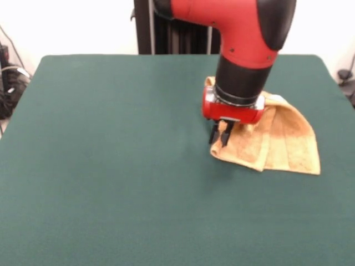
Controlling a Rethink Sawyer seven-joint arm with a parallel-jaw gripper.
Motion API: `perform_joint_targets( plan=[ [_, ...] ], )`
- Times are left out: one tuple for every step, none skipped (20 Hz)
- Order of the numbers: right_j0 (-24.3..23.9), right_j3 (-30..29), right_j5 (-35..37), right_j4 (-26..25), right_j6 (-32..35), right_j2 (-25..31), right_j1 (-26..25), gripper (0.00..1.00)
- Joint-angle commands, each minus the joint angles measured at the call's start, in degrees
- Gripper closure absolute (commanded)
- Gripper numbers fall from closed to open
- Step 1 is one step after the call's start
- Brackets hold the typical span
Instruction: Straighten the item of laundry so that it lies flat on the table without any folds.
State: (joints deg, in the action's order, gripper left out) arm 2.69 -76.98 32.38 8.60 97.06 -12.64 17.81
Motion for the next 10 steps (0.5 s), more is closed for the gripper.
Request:
perform_joint_targets(
  plan=[
    [-1.61,14.76,10.03,-0.36,1.01,7.4,-2.35,1.0],
    [-1.65,15.74,11.15,-0.63,0.7,7.62,-2.42,1.0],
    [-1.46,16.7,12.45,-0.73,1.06,7.43,-2.58,1.0],
    [-1.44,17.51,13.51,-0.9,1.0,7.44,-2.69,1.0],
    [-1.48,18.37,14.38,-0.87,1.13,7.62,-3.07,1.0],
    [-1.55,19.03,14.94,-0.84,1.16,7.75,-3.34,1.0],
    [-1.62,19.69,15.5,-0.81,1.19,7.88,-3.62,1.0],
    [-1.68,20.36,16.06,-0.78,1.22,8.01,-3.9,1.0],
    [-1.51,21.34,16.9,-0.83,1.16,7.96,-4.17,1.0],
    [-1.37,22.25,17.5,-0.92,1.19,7.78,-4.4,1.0]
  ],
)
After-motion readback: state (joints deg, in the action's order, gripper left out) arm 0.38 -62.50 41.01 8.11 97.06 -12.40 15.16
